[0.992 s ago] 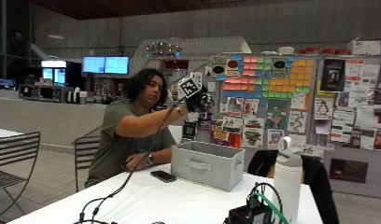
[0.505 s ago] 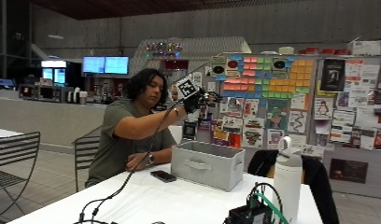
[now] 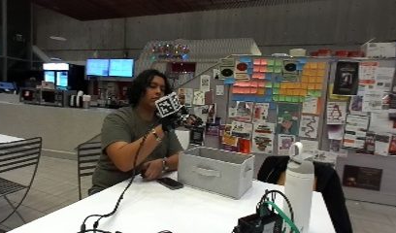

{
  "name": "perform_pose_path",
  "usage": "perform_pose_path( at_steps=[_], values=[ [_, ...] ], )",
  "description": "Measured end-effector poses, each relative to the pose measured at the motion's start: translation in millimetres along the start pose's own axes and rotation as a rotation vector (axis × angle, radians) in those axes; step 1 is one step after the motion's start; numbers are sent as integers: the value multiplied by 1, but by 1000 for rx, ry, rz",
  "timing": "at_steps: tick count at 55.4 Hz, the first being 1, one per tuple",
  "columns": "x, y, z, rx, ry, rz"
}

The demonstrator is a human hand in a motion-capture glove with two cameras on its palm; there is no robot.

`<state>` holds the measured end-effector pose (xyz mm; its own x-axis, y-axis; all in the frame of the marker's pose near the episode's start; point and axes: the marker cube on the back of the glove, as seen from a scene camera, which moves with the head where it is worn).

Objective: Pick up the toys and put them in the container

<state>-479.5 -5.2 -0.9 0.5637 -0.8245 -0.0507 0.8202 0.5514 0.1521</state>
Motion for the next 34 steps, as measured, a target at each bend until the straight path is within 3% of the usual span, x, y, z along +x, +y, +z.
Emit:
perform_pose_path(
  at_steps=[8, 27, 34],
  values=[
    [12, 28, 16, -93, -38, 45],
    [78, 30, 39, -373, 79, 129],
    [88, 32, 37, -386, 54, 139]
  ],
)
